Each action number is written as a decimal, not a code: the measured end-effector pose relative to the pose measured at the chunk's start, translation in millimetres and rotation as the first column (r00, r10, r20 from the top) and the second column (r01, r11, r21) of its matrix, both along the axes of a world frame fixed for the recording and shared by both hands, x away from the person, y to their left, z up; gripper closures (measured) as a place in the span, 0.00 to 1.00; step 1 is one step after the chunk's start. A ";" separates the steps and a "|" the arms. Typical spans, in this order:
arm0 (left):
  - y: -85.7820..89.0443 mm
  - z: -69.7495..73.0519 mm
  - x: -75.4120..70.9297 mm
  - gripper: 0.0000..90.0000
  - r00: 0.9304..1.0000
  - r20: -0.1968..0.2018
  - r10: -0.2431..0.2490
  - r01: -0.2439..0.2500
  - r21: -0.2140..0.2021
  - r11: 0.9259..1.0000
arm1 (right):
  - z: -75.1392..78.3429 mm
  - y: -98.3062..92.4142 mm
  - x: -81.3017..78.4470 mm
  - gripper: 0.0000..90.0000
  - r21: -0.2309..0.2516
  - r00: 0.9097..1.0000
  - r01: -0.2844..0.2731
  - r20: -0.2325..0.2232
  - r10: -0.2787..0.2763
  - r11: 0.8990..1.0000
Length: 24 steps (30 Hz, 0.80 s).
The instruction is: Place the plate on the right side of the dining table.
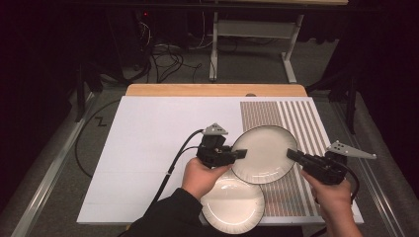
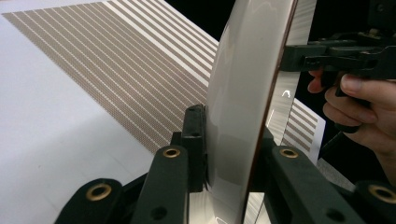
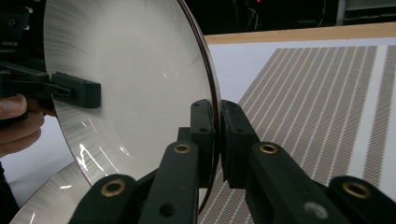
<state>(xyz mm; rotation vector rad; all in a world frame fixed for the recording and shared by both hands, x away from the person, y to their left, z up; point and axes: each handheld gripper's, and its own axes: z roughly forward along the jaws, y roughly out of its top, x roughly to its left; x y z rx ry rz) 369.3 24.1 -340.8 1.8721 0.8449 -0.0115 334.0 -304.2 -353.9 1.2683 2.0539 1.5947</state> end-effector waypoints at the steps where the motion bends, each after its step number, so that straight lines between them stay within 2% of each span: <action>1: -2.9 0.8 2.3 0.84 1.000 -0.004 -0.003 0.003 0.004 1.000 | 0.0 -2.5 0.2 0.96 0.002 1.000 0.008 -0.001 -0.008 1.000; 7: -20.3 1.6 16.9 0.82 0.999 -0.029 -0.023 0.024 0.032 0.999 | -1.1 -15.6 2.3 0.97 0.002 0.999 0.051 -0.001 -0.051 0.999; 11: -32.0 0.0 26.3 0.80 0.999 -0.037 -0.023 0.025 0.067 0.997 | -2.6 -22.6 3.2 0.97 -0.009 0.997 0.077 0.000 -0.077 0.997; 14: -39.8 -2.1 33.4 0.79 0.998 -0.055 -0.033 0.037 0.068 0.997 | -4.1 -27.7 4.4 0.97 -0.018 0.995 0.101 0.002 -0.101 0.995; 21: -61.8 -2.6 44.7 0.78 0.997 -0.055 -0.045 0.050 0.100 0.994 | -8.1 -43.4 6.8 0.97 -0.023 0.989 0.147 -0.001 -0.147 0.989; 24: -69.9 -6.1 50.7 0.77 0.996 -0.068 -0.051 0.058 0.103 0.993 | -9.2 -48.5 7.0 0.97 -0.036 0.986 0.166 0.001 -0.166 0.986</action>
